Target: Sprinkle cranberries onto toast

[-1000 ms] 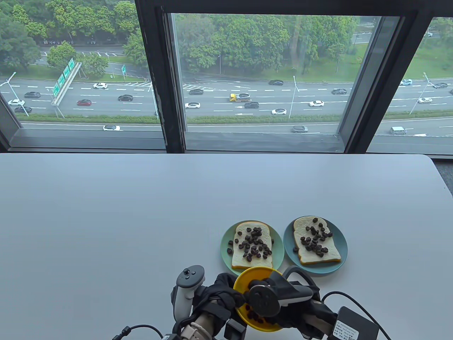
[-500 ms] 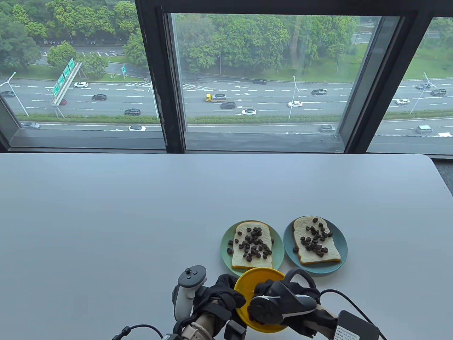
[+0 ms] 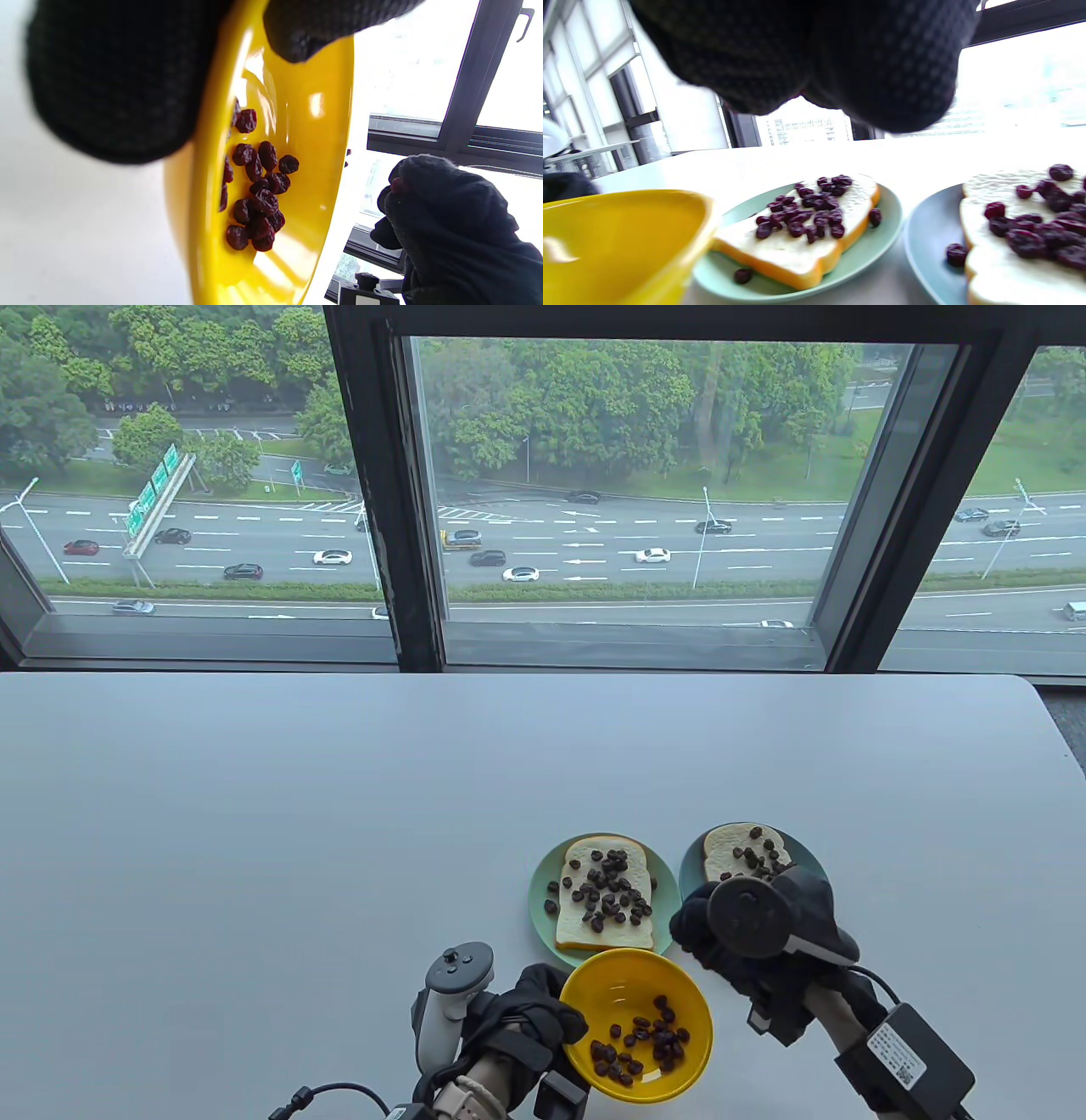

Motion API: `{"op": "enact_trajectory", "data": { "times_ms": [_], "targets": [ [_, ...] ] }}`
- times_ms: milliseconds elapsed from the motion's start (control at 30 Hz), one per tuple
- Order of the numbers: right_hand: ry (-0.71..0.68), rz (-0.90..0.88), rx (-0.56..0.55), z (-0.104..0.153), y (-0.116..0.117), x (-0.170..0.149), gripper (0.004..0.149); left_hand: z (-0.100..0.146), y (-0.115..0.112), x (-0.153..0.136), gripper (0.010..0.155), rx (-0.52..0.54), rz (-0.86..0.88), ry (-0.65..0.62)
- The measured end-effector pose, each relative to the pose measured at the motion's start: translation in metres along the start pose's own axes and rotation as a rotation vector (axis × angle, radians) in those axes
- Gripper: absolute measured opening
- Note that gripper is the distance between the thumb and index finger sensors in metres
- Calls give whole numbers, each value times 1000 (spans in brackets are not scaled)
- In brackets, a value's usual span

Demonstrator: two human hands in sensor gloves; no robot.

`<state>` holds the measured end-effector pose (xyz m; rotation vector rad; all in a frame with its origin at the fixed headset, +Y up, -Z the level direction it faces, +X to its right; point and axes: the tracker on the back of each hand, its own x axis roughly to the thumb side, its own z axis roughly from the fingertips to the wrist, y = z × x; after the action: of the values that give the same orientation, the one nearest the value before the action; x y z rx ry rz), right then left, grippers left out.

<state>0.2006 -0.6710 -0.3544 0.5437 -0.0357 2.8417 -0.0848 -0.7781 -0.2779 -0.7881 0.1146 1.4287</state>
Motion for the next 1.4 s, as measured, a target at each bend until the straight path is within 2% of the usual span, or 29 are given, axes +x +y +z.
{"op": "enact_trajectory", "data": {
  "times_ms": [133,233,433,700,1100,1267,1367,1400],
  "targets": [
    [265,-39,-31,-11,17,-66,35,0,1,0,59,3,3,6],
    [431,-91,-51,-15,34,-103,35,-1,2,-1,59,14,5,17],
    [580,-23,-66,-15,49,-132,36,-4,2,-1,59,9,2,28],
    [556,-147,-30,-13,48,-132,38,-4,2,-2,59,10,-3,29],
    [496,-132,-46,-15,38,-117,40,-4,3,-2,60,14,-11,25],
    [365,-139,-66,-17,21,-88,42,-4,3,-2,59,13,-10,26],
    [225,-202,-54,-17,9,-55,46,-4,3,-2,59,17,-10,25],
    [151,-232,-20,-16,7,-37,48,-4,3,-2,60,18,-10,25]
  ]
}}
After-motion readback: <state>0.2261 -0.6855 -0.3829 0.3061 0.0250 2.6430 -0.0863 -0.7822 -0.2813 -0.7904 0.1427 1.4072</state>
